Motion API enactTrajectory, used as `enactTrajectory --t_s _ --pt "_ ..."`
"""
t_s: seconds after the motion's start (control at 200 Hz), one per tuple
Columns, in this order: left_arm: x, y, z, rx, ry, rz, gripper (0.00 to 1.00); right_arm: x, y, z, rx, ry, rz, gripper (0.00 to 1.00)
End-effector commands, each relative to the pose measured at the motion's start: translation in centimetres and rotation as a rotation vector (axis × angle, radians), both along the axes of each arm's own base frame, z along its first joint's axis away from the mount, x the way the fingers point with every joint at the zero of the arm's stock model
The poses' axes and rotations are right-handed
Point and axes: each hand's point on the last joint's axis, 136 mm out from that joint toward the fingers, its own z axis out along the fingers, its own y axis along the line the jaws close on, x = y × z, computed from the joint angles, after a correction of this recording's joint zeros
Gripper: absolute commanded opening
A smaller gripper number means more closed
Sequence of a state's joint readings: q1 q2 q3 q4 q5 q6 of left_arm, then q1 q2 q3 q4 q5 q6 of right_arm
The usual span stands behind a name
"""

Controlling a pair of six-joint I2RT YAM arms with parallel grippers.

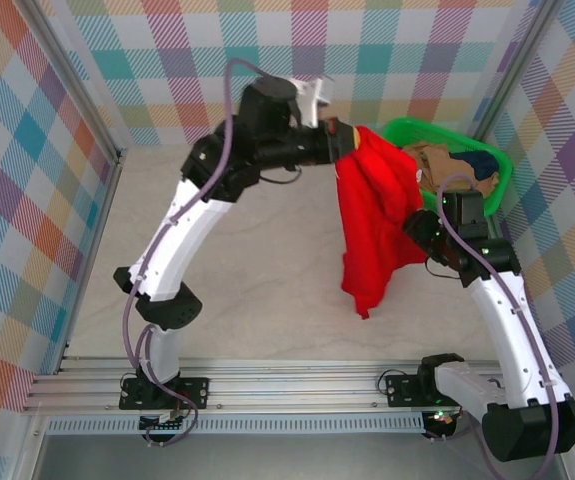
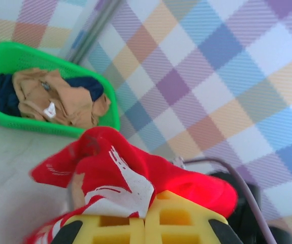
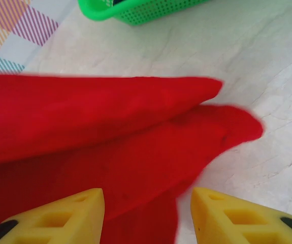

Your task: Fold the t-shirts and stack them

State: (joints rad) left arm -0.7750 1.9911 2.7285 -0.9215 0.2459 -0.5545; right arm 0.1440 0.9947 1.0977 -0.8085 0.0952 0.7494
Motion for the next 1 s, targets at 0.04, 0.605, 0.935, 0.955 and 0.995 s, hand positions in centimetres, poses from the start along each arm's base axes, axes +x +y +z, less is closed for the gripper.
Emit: enactTrajectory --t_s 0.04,0.605,0.935,0.955,0.995 --pt "3.0 8.7 0.5 -0.004 0.064 0.167 0.0 -1.0 -0.5 0.0 -0.023 0.027 -0.006 0.48" --pt "-4.8 26.4 -33.6 0.446 0.796 0.609 0.62 -3.7 6.9 -12.1 0.19 0.363 0.294 0.5" --pt "-3.3 12.7 -37.8 0.5 0.787 0.425 0.66 0.3 8.8 -17.5 0.164 0.488 0.34 0.54" --pt "-3.0 12.3 -38.1 0.525 0.789 0.423 0.66 0.7 8.8 -17.8 0.161 0.489 0.338 0.54" --pt "-2.5 11.2 -38.6 0.558 0.785 0.399 0.67 1.3 8.8 -18.6 0.157 0.503 0.325 0.54"
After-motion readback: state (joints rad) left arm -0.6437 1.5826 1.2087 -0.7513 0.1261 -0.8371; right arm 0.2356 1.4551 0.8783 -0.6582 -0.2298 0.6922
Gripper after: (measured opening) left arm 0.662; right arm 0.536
